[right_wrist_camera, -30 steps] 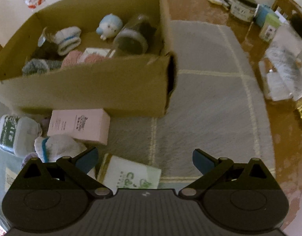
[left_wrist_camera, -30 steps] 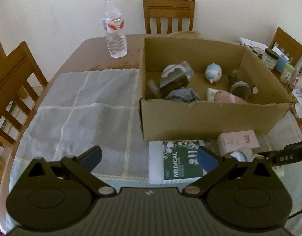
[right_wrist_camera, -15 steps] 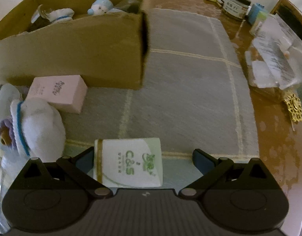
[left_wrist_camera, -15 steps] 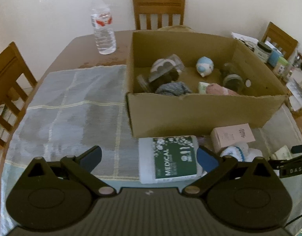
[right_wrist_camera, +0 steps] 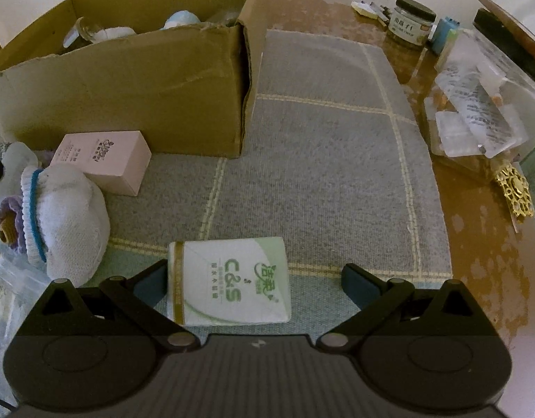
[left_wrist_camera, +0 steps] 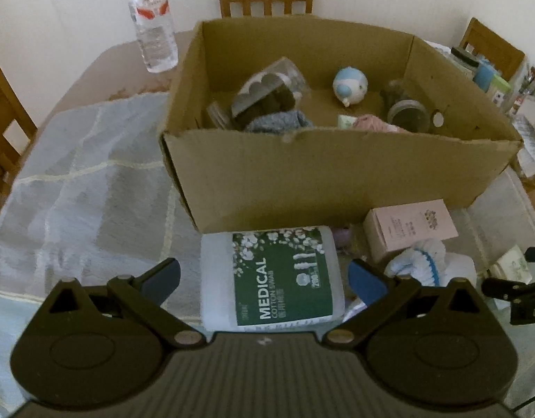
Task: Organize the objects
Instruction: 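Grasp MEDICAL cotton swab bottle with left gripper while right gripper grasps C&S tissue pack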
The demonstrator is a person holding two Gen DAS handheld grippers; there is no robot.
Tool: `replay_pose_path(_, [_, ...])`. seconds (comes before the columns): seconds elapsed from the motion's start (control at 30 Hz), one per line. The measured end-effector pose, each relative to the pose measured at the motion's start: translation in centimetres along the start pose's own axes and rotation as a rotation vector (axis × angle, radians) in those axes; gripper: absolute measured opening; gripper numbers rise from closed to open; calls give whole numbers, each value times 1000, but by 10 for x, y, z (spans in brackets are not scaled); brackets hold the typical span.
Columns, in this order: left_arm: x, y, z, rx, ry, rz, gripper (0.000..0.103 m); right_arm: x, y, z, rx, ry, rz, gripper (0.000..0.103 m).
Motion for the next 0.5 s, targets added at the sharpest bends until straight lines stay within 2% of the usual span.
replay_pose_path(0.5, [15,-13,-10,15,28,-8,102,2,-6,6,-22,3,6,103])
Point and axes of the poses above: each gripper's, at about its wrist camera, not at the fingertips, and y roughly against the way its jaws point, x to its left, z to its top, the point moved 7 cm from there along -y, roughly the way its jaws point, and after that the axes turned 14 degrees about -y, right-handed, at the moved point
